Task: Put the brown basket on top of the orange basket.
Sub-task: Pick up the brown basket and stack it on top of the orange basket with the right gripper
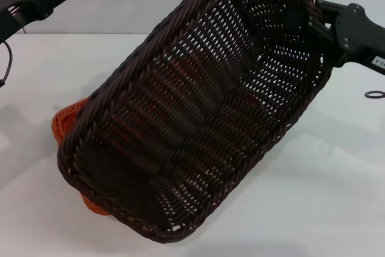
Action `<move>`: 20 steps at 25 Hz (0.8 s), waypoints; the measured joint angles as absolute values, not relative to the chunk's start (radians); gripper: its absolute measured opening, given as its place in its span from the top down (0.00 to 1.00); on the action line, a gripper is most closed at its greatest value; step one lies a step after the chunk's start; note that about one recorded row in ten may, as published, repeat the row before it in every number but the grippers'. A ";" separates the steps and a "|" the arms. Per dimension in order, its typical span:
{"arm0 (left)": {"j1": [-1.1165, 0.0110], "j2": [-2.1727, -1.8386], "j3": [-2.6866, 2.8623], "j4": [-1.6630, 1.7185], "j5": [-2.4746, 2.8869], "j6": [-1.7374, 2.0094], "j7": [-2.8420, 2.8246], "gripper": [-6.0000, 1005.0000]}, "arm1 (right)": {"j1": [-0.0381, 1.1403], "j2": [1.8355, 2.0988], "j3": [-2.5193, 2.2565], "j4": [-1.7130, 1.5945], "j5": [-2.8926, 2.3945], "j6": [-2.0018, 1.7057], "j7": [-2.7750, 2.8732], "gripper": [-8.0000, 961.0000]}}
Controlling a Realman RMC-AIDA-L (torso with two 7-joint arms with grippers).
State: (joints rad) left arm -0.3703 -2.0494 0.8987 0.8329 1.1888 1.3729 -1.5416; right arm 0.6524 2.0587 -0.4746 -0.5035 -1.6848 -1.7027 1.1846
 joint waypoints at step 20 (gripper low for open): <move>-0.387 -2.048 0.908 0.817 1.193 1.353 -1.542 0.18 | 0.638 2.067 -0.483 -0.330 -1.688 -1.684 1.095 0.82</move>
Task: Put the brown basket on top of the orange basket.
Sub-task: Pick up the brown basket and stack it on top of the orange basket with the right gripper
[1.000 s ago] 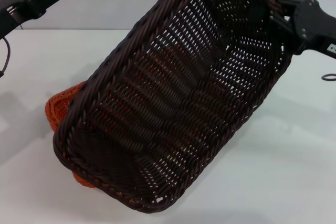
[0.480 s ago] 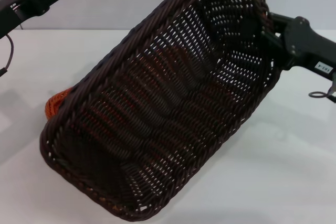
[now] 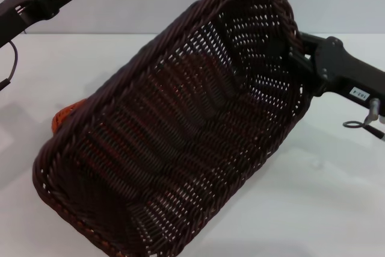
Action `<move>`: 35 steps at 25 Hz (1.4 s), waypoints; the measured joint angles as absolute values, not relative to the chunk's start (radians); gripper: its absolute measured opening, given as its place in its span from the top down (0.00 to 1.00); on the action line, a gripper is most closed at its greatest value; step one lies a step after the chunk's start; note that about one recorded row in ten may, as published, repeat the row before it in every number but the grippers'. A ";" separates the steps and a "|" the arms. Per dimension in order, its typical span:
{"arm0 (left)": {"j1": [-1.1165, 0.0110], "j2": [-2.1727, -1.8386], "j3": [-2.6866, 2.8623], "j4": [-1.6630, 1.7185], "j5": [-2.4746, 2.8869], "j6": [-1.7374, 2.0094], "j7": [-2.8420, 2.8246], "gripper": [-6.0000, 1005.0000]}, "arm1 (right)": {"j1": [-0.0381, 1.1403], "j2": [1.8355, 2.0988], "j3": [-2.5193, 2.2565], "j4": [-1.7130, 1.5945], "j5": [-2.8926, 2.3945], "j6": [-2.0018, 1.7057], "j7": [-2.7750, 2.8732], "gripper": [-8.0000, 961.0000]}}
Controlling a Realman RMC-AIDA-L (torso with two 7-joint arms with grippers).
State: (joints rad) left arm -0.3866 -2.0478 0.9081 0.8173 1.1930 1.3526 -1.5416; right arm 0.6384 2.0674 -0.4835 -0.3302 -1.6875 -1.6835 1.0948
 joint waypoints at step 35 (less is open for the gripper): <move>-0.414 -2.048 0.909 0.795 1.192 1.310 -1.519 0.18 | 0.533 2.070 -0.488 -0.280 -1.692 -1.569 1.054 0.83</move>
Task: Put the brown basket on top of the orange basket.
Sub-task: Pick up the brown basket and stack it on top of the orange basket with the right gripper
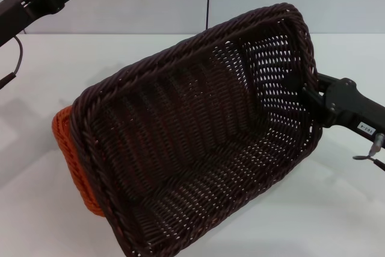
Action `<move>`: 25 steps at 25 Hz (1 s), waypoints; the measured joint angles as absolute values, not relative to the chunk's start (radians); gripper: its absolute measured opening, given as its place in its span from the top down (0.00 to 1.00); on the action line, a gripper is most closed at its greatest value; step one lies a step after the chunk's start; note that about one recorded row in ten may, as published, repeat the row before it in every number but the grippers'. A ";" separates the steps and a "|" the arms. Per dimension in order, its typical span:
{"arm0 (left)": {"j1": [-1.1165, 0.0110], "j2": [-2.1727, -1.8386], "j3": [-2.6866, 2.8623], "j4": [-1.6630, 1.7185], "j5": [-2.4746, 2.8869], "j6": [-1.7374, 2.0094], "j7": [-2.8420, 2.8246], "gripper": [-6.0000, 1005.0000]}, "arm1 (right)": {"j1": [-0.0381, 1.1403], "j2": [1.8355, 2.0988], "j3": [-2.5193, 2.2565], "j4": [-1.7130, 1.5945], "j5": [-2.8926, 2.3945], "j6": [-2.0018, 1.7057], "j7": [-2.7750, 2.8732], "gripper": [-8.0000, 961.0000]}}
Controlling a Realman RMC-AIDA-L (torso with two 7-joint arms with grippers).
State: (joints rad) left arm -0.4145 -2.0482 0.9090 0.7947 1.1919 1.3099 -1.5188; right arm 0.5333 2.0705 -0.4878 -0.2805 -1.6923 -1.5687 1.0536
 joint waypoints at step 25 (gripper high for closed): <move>-0.421 -2.051 0.904 0.787 1.192 1.292 -1.506 0.18 | 0.586 2.070 -0.498 -0.267 -1.677 -1.496 1.058 0.82</move>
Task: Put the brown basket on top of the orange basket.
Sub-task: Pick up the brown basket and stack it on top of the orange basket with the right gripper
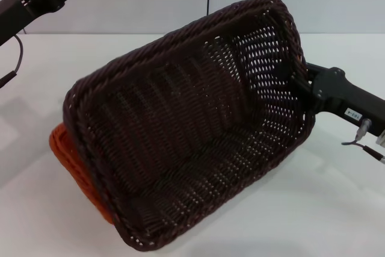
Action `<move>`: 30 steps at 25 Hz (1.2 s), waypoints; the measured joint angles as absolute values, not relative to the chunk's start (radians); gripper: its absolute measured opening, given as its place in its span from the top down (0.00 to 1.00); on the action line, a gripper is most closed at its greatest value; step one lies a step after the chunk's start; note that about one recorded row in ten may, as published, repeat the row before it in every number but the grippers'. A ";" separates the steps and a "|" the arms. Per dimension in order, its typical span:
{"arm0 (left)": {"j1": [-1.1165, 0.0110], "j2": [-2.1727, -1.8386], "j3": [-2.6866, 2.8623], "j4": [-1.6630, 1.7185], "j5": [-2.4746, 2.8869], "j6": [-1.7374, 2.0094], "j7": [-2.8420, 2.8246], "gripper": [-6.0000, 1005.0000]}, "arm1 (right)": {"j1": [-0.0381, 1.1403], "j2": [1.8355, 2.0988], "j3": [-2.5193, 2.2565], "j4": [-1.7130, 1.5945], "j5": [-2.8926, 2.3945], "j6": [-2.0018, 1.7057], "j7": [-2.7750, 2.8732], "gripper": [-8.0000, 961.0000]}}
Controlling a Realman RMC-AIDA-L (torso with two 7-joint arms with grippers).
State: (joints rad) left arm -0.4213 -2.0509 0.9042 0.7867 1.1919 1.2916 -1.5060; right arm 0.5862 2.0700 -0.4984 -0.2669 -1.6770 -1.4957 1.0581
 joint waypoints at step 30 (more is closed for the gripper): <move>-0.420 -2.048 0.902 0.770 1.192 1.291 -1.491 0.18 | 0.652 2.071 -0.546 -0.253 -1.682 -1.431 1.074 0.77</move>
State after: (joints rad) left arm -0.4200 -2.0482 0.9018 0.7696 1.1919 1.2912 -1.4907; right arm 0.6525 2.0707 -0.5455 -0.2529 -1.6823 -1.4309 1.0743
